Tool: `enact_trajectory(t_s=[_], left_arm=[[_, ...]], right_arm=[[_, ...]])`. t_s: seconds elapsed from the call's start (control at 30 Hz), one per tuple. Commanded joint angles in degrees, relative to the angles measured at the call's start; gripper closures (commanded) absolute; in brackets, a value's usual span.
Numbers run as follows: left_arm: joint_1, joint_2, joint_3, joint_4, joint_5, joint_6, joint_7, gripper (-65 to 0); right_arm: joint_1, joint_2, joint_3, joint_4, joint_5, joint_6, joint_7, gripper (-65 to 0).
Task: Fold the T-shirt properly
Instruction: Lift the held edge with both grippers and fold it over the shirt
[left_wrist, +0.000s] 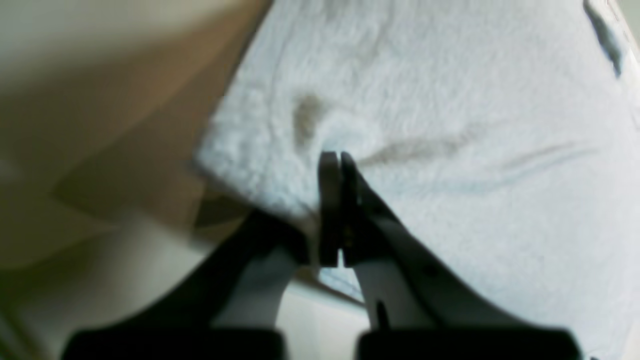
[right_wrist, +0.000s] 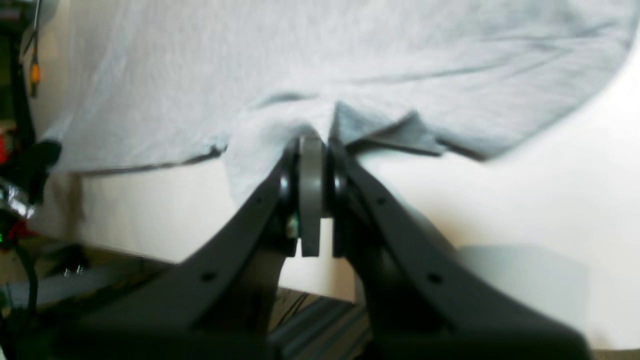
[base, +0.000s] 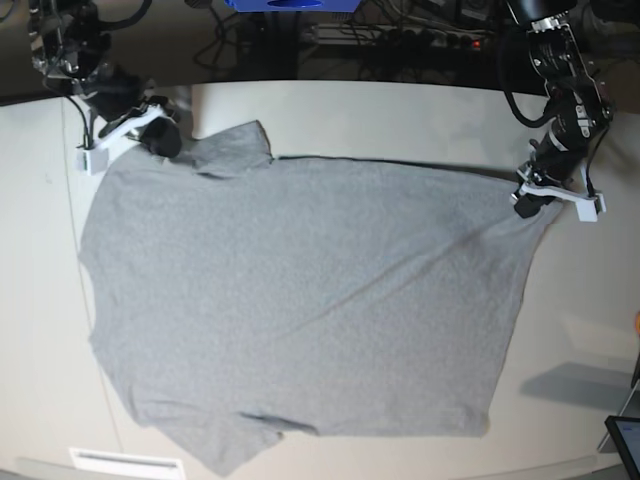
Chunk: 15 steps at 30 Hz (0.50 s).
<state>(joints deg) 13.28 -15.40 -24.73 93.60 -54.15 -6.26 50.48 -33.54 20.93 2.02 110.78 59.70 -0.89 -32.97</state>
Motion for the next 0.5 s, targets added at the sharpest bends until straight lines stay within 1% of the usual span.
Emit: enact_trajectory(t_s=[0.0, 0.2, 0.23, 0.3, 0.37, 0.4, 0.47], left_arm=[[-0.66, -0.73, -0.81, 1.04, -0.75, -0.29, -0.41, 0.0], [-1.63, -0.73, -1.16, 1.3, -0.84, -0.29, -0.32, 0.0], [-1.72, -0.65, -0.98, 1.3, -0.84, -0.29, 0.29, 0.0], [-1.89, 0.41, -1.07, 1.3, -0.84, -0.29, 1.79, 0.0], [-2.6, 1.02, -0.72, 1.3, -0.84, -0.29, 2.58, -0.2], [-2.68, 1.2, -0.72, 1.3, -0.75, -0.29, 2.66, -0.2], [-2.6, 1.38, -0.63, 1.3, -0.75, -0.29, 2.66, -0.2]], right_arm=[[0.79, 1.53, 0.4, 1.17, 0.74, 0.75, 1.37, -0.7], [4.22, 2.06, 0.4, 1.17, 0.91, 0.75, 1.37, -0.7], [4.75, 2.68, 0.4, 1.17, 0.91, 0.75, 1.28, -0.7], [5.45, 3.91, 0.4, 1.44, 1.09, 0.75, 1.28, -0.7], [6.42, 4.17, 0.48, 1.7, 1.35, 0.75, 1.28, -0.7], [6.77, 4.26, 0.57, 1.7, 2.32, 0.75, 1.28, -0.7], [6.95, 5.14, 3.03, 1.88, 5.31, 0.75, 0.58, -0.7]])
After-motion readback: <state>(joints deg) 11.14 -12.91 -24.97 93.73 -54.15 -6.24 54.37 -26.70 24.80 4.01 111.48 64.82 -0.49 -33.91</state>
